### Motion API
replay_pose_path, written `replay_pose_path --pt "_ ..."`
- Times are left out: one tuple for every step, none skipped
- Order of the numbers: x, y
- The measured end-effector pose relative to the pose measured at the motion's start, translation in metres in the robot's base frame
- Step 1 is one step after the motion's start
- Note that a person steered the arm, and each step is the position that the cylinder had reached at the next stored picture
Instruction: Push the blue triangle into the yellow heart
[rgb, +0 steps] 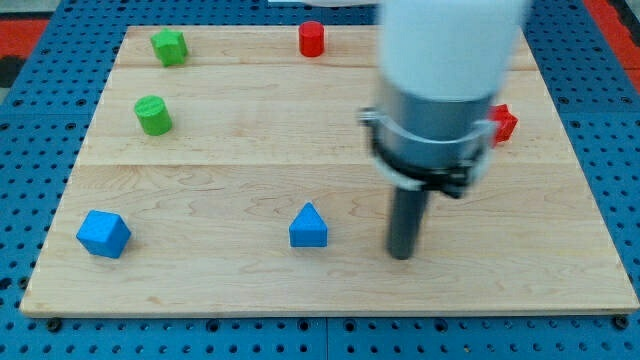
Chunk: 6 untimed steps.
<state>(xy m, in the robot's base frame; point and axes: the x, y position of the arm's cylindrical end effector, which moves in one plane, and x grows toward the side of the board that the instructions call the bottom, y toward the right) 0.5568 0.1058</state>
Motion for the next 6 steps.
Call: replay_pose_path --pt "0.009 0.007" --pt "0.053 -0.073" --pt "0.033 -0.168" --pt "-0.005 -0.167" --pt "-0.023 -0.142" --pt "-0.035 -0.081"
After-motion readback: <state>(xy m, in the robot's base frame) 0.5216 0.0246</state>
